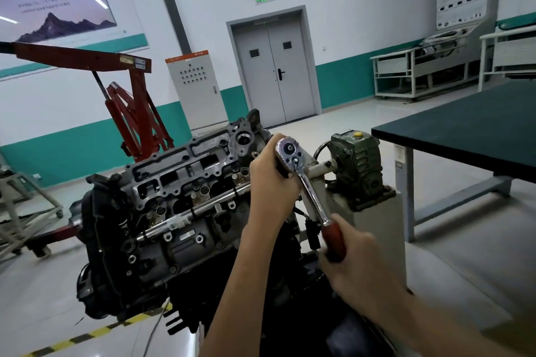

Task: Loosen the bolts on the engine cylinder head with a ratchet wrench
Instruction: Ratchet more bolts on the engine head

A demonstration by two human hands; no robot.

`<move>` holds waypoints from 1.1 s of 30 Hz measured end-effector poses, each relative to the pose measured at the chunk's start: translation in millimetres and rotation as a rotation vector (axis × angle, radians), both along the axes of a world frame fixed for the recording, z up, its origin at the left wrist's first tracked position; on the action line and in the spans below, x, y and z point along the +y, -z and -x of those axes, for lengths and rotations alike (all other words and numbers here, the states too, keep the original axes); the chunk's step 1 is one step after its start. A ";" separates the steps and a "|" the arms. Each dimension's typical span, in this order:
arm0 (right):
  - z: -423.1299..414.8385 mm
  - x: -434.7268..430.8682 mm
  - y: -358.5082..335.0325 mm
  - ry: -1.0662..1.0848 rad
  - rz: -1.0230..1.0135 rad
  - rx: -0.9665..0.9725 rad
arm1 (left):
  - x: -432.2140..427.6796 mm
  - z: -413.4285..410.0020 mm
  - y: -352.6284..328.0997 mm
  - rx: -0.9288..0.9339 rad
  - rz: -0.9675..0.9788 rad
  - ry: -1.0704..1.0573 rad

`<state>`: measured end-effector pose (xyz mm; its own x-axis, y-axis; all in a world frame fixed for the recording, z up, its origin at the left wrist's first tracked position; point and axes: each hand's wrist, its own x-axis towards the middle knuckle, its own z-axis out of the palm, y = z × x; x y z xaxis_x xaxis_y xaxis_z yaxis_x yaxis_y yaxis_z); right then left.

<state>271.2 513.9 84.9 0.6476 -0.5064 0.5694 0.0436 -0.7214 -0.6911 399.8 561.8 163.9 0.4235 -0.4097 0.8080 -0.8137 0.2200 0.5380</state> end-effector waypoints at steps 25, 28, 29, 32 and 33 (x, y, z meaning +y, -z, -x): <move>-2.0 0.1 0.2 -0.008 -0.007 -0.018 | 1.5 -1.9 -4.3 -0.048 -0.130 -0.017; -14.1 35.6 8.5 -0.043 -0.173 -0.103 | 2.1 -6.0 -2.9 0.004 -0.135 -0.014; -14.2 36.0 8.0 -0.056 -0.177 -0.100 | 3.2 -7.2 -4.2 -0.005 -0.137 -0.014; -1.6 6.2 1.4 -0.066 -0.045 -0.001 | 3.4 -5.4 -9.2 0.001 -0.142 -0.020; 3.6 -10.7 -1.7 -0.047 0.047 0.052 | 2.3 -4.6 -9.6 0.015 -0.138 -0.021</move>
